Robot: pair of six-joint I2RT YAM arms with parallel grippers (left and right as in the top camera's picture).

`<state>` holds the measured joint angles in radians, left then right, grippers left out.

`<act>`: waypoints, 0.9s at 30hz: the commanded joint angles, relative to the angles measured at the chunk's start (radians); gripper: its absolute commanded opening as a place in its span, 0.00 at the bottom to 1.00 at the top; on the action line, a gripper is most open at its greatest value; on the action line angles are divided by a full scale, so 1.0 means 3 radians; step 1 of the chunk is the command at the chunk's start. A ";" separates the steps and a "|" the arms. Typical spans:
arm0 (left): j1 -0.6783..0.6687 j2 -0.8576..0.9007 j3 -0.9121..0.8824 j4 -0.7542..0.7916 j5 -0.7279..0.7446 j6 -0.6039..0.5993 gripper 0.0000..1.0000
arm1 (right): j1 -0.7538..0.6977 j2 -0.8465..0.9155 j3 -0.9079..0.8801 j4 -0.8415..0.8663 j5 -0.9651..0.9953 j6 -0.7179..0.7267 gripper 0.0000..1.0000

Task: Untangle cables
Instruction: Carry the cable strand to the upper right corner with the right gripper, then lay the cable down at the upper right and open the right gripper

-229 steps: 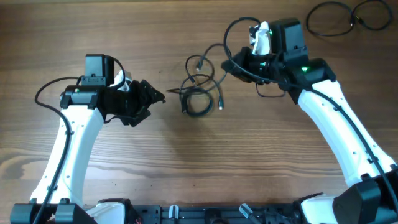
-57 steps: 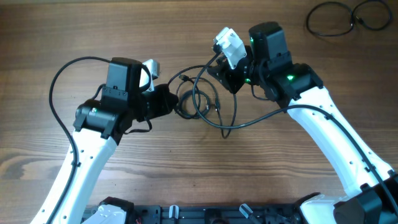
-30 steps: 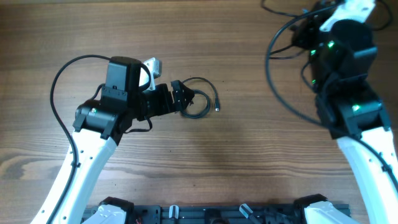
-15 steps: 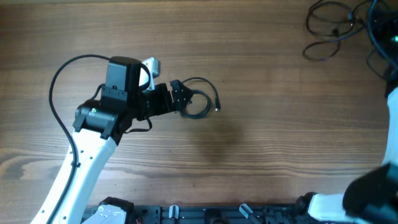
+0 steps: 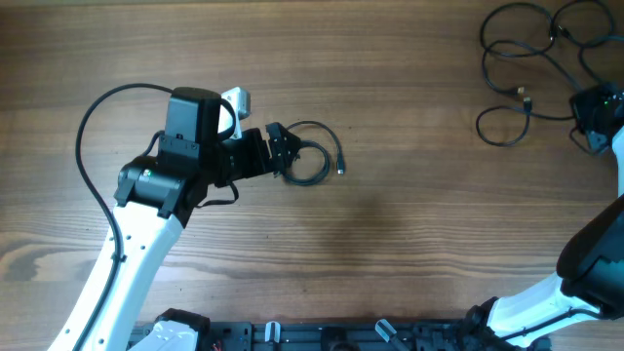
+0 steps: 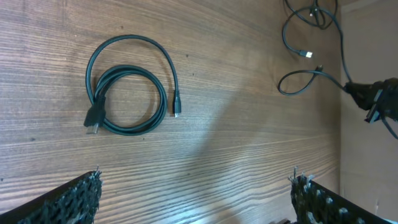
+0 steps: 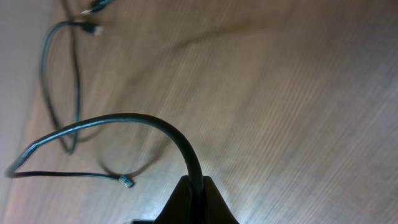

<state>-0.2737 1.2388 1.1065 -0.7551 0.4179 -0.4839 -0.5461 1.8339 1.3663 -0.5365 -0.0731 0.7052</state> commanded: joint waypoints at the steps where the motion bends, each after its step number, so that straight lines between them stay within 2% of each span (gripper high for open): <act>1: 0.0003 0.0018 0.0031 0.0051 -0.0011 0.0017 1.00 | -0.0004 -0.0004 0.0031 -0.0281 0.0242 0.0741 0.05; 2: 0.0003 0.0022 0.0031 0.0047 -0.0011 0.0017 1.00 | -0.0003 -0.0004 0.0031 -0.0417 0.0243 0.0994 0.05; 7: 0.0003 0.0023 0.0031 0.0050 -0.0038 0.0017 1.00 | 0.0034 -0.0004 0.0022 -0.0713 0.0243 0.1202 0.05; 17: 0.0003 0.0023 0.0031 0.0047 -0.0038 0.0017 1.00 | 0.0033 0.0000 0.0020 -0.0608 0.0436 0.1175 0.05; 20: 0.0003 0.0023 0.0031 0.0047 -0.0037 0.0017 1.00 | 0.0033 0.0009 0.0020 -0.0507 0.0671 0.1143 0.06; 22: 0.0003 0.0023 0.0031 0.0046 -0.0037 0.0017 1.00 | 0.0033 0.0009 0.0020 -0.0350 0.0888 0.0993 0.06; 25: 0.0003 0.0023 0.0031 0.0047 -0.0038 0.0017 1.00 | 0.0033 0.0009 0.0020 0.0086 0.1053 0.0352 0.05; 27: 0.0003 0.0023 0.0031 0.0046 -0.0037 0.0017 0.99 | 0.0031 0.0009 0.0020 0.0203 0.1223 0.0191 0.05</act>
<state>-0.2737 1.2415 1.1061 -0.7437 0.4160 -0.4835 -0.5438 1.8339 1.3655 -0.5068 0.1917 0.8883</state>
